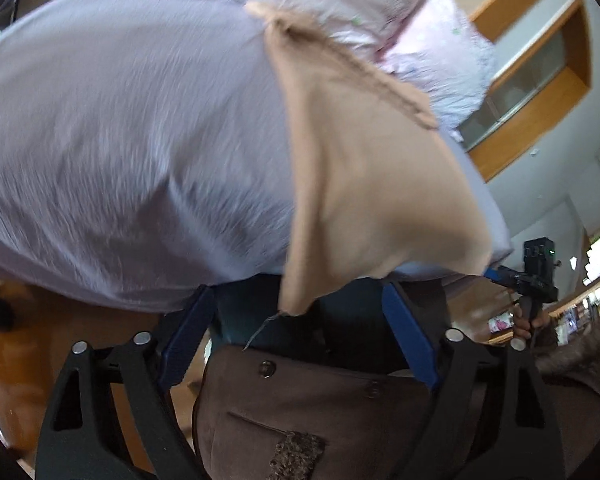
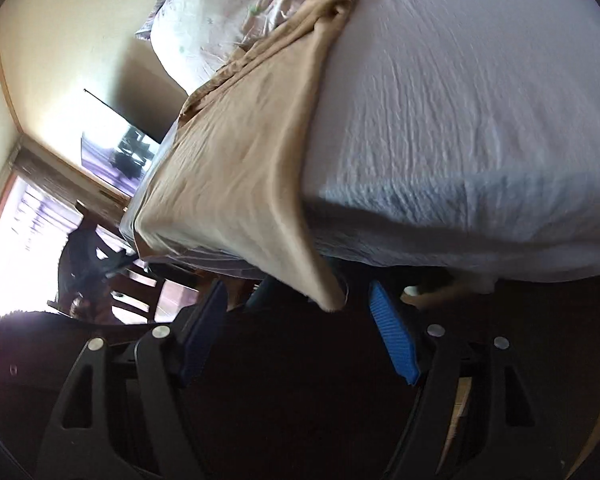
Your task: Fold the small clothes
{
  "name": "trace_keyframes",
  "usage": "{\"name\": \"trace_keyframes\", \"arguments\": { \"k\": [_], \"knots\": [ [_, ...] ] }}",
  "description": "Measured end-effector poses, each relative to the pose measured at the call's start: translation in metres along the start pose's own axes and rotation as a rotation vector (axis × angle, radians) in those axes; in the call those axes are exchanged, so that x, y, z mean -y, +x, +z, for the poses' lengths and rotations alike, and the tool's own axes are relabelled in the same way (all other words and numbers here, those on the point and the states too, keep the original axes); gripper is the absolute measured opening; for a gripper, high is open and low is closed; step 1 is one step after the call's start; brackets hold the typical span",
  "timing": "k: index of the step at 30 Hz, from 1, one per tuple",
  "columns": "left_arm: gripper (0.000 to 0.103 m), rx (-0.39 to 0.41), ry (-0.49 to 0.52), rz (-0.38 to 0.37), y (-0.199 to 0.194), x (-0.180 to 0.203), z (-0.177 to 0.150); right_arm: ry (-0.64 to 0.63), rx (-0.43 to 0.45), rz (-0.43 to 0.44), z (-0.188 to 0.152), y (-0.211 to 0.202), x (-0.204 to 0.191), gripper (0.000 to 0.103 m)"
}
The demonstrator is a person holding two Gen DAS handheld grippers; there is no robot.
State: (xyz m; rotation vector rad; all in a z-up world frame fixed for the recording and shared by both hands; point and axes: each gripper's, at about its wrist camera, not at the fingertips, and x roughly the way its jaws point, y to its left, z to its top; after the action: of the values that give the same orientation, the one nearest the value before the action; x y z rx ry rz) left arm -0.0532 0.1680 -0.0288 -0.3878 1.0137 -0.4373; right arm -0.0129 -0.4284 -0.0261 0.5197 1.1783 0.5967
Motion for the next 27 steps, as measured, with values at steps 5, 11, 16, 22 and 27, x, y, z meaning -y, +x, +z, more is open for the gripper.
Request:
{"name": "trace_keyframes", "arguments": {
  "k": [5,11,16,22,27],
  "knots": [
    [0.063,-0.012,-0.086,-0.063,0.024,-0.006,0.006,-0.004,-0.010,0.070,0.010,0.025,0.003,0.067],
    [0.005,-0.026,-0.251,-0.204,0.026,-0.018,0.007,-0.036,0.003,0.218,0.003,0.028,-0.003,0.006],
    [0.004,0.077,-0.246,-0.259,-0.021,-0.007,0.025,-0.140,0.144,0.280,0.023,-0.018,-0.032,0.006],
    [0.004,0.209,-0.113,-0.225,-0.036,0.025,0.125,-0.176,0.333,0.286,0.122,-0.029,-0.061,0.006],
    [0.004,0.270,-0.153,-0.125,0.015,0.023,0.251,0.008,0.431,0.153,0.243,0.022,-0.038,0.006]
  ]
}}
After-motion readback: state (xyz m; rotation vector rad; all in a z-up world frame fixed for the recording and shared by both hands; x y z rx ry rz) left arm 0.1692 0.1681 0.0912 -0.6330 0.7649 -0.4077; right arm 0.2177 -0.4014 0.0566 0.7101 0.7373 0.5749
